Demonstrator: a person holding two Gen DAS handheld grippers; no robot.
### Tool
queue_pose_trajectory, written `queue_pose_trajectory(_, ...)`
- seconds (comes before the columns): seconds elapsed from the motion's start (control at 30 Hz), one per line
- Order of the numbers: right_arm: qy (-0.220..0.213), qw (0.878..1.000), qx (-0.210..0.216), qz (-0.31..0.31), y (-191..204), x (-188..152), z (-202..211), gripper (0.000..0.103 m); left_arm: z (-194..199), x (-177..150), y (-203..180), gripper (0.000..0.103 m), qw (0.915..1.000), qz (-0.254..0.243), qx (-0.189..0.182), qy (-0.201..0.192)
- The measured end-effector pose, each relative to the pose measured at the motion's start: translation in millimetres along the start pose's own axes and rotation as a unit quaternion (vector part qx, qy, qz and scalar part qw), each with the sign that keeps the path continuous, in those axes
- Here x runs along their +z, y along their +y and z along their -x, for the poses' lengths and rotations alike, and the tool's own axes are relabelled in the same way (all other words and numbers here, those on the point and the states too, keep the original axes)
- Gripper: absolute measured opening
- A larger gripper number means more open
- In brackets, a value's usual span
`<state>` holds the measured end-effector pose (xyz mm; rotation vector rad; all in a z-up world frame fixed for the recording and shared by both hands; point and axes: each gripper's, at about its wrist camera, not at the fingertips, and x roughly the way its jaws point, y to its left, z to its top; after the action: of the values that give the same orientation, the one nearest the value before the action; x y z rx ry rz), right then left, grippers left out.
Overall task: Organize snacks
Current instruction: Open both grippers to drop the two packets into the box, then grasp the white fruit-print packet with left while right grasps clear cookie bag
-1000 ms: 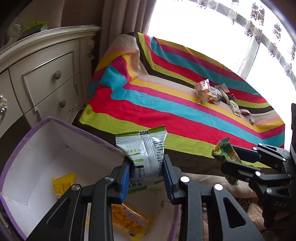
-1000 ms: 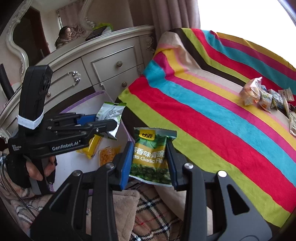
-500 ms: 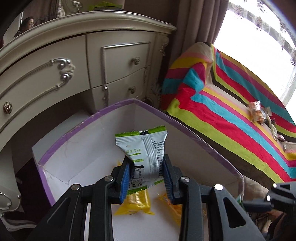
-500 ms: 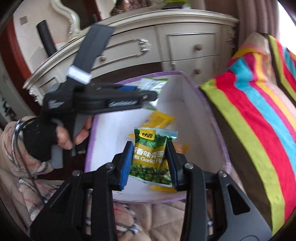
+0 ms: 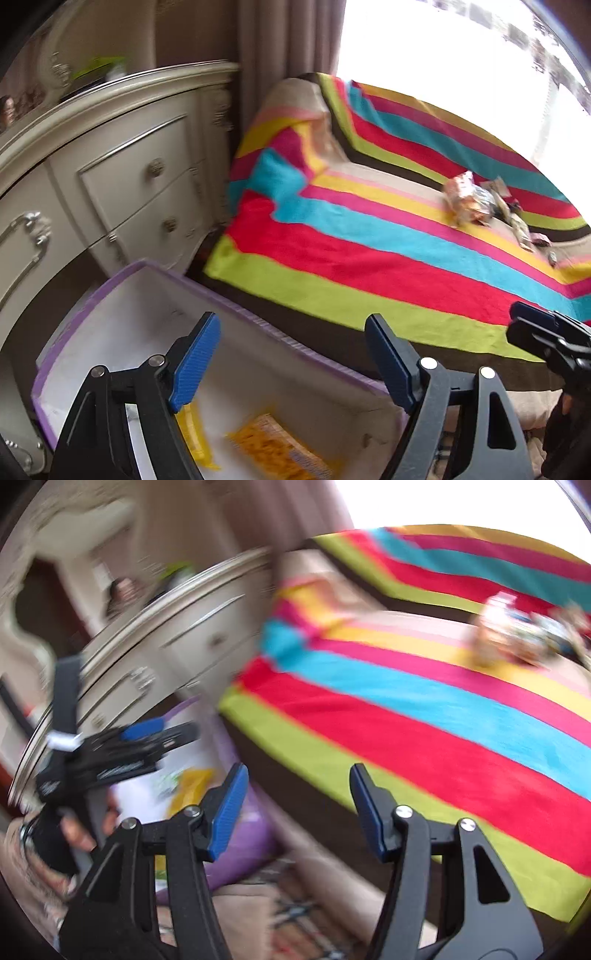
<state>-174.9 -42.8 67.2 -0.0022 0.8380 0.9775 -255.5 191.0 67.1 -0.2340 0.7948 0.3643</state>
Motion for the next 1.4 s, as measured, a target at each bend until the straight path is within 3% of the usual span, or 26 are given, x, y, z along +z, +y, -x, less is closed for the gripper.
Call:
queue_pose_trajectory(0.2,-0.044,0.984,-0.125,-0.118,-119.3,-8.8,41.4,0.062,-50.3,22.5,-115.4,0.081,0.9913,-0.063,-0.113,0.025)
queue_pose_trajectory(0.33,-0.045,0.963,-0.22,-0.149,-200.5,-1.9,56.7,0.067,-85.4,26.3,-191.9,0.081,0.9795,-0.117,-0.154,0.054)
queue_pose_trajectory(0.47,-0.025,0.948,-0.268,-0.169,-266.4,17.2,53.6,0.067,-114.8,34.2,-245.4,0.081,0.9704,-0.143,-0.18,0.074)
queue_pose_trajectory(0.53,-0.021,0.946,-0.27,-0.178,-292.5,31.2,46.7,0.069,-129.5,40.1,-264.4,0.081,0.9675,-0.148,-0.189,0.081)
queue_pose_trajectory(0.6,-0.022,0.945,-0.276,-0.174,-309.7,42.6,43.3,0.077,-142.3,46.1,-281.5,0.082,0.9661,-0.147,-0.195,0.086)
queue_pose_trajectory(0.7,-0.018,0.946,-0.28,-0.163,-329.2,63.5,31.5,0.082,-159.3,63.0,-300.9,0.084,0.9684,-0.155,-0.184,0.066)
queue_pose_trajectory(0.83,-0.018,0.946,-0.28,-0.16,-348.2,86.5,18.4,0.085,-194.9,96.1,-320.1,0.085,0.976,-0.154,-0.144,0.054)
queue_pose_trajectory(0.97,-0.018,0.948,-0.274,-0.164,-359.5,99.5,9.3,0.091,-229.5,132.5,-326.5,0.085,0.984,-0.124,-0.117,0.053)
queue_pose_trajectory(1.1,-0.011,0.947,-0.28,-0.157,-358.2,103.0,4.6,0.091,-250.2,152.2,-328.9,0.087,0.9874,-0.116,-0.096,0.05)
queue_pose_trajectory(1.13,-0.01,0.947,-0.281,-0.156,-358.5,104.0,2.8,0.09,-250.8,152.4,-329.1,0.086,0.9873,-0.119,-0.093,0.049)
queue_pose_trajectory(1.17,-0.011,0.947,-0.281,-0.155,-357.7,103.6,3.3,0.081,-248.8,150.8,-328.4,0.077,0.987,-0.122,-0.094,0.046)
queue_pose_trajectory(1.2,-0.013,0.947,-0.281,-0.155,-356.8,103.0,4.5,0.072,-244.5,148.1,-327.8,0.053,0.986,-0.128,-0.099,0.04)
queue_pose_trajectory(1.23,-0.018,0.947,-0.281,-0.156,-355.8,102.4,6.6,0.05,-239.4,144.2,-326.6,0.042,0.9846,-0.136,-0.104,0.036)
queue_pose_trajectory(1.4,-0.026,0.951,-0.265,-0.16,-353.4,98.7,10.6,0.048,-215.6,120.2,-306.8,0.042,0.981,-0.135,-0.134,0.036)
